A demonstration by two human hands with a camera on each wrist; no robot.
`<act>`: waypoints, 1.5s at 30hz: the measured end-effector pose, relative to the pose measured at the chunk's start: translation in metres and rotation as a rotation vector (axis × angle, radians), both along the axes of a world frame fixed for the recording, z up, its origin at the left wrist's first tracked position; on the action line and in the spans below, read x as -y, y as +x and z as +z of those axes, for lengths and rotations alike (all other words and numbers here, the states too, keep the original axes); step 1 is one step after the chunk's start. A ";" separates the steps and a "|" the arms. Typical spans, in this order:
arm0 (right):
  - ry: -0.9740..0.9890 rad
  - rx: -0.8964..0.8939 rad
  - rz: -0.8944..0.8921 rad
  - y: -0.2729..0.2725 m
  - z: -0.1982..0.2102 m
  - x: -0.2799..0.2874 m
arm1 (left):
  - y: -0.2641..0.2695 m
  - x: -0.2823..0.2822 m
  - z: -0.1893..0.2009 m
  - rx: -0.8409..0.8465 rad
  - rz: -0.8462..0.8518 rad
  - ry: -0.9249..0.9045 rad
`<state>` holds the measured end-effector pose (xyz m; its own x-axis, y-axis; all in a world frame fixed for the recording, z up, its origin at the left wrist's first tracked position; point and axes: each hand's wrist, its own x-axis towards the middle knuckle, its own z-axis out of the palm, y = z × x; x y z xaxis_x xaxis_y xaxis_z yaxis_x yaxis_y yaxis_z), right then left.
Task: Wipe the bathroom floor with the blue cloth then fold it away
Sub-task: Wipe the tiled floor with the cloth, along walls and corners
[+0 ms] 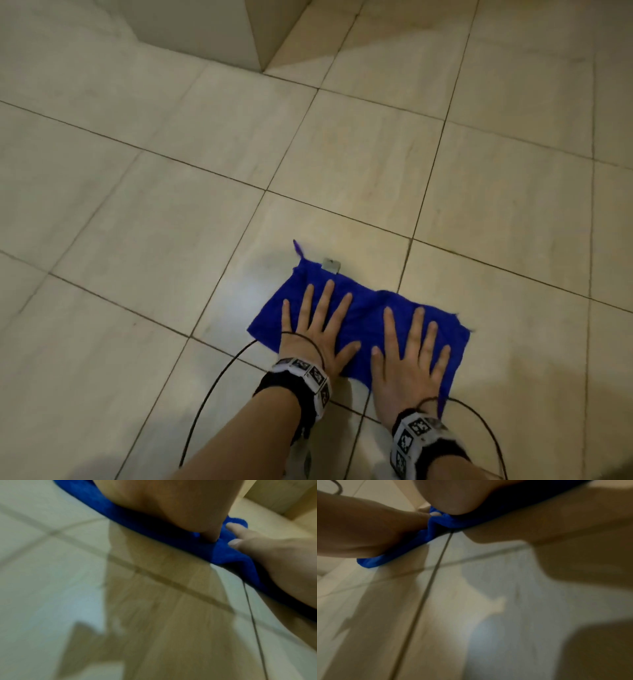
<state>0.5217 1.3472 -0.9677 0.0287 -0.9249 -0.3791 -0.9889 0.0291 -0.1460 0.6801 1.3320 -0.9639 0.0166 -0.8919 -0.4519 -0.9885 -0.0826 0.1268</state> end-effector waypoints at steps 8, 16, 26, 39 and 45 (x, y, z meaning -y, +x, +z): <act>0.042 0.055 0.034 0.036 0.000 -0.067 | 0.037 -0.081 0.001 0.005 0.016 0.116; 0.047 0.048 0.128 0.048 -0.004 -0.025 | 0.064 -0.040 0.005 -0.066 0.096 0.038; -0.068 0.022 0.152 0.107 -0.012 0.097 | 0.116 0.080 -0.013 0.012 0.230 -0.046; -0.039 -0.005 0.221 0.124 -0.006 0.133 | 0.133 0.107 -0.009 0.021 0.220 -0.058; -0.076 0.054 0.364 0.100 -0.008 0.037 | 0.106 0.001 -0.009 0.037 0.124 -0.084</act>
